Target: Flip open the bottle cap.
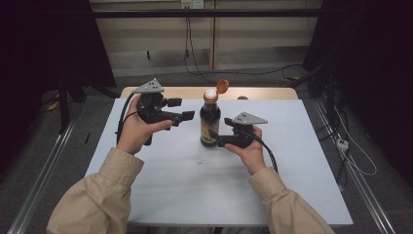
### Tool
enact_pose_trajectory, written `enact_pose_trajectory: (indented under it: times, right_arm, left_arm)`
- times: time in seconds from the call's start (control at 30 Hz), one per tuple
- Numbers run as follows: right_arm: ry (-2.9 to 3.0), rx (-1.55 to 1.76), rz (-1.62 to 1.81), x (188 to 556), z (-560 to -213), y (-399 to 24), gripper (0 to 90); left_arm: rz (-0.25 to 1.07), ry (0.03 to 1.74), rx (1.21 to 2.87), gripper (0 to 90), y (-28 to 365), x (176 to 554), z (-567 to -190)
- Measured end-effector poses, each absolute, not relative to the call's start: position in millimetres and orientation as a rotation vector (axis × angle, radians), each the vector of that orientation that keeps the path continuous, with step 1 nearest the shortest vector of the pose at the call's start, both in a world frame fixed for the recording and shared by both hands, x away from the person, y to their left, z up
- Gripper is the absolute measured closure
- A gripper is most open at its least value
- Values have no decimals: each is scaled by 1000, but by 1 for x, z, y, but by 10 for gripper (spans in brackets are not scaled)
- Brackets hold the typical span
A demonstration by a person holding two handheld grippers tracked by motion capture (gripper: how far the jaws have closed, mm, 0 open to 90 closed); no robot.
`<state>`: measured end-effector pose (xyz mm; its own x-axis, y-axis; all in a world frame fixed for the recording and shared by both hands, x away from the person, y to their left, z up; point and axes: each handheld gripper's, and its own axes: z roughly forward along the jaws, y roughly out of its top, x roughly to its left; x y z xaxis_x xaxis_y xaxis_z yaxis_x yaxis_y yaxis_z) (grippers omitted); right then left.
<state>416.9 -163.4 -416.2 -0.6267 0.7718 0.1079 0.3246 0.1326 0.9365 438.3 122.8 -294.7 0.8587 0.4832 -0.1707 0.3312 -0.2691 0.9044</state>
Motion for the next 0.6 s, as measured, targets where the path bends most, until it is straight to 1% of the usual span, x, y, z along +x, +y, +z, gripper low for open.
enact_pose_trajectory:
  times: [0.4, 0.6]
  right_arm:
    - [2004, 1046, 1520, 405, -413, -173, 188]
    - [2033, 1021, 1505, 397, -412, -175, 169]
  left_arm:
    - [166, 595, 1884, 205, 130, 425, -317]
    - [158, 577, 1890, 182, 134, 418, -328]
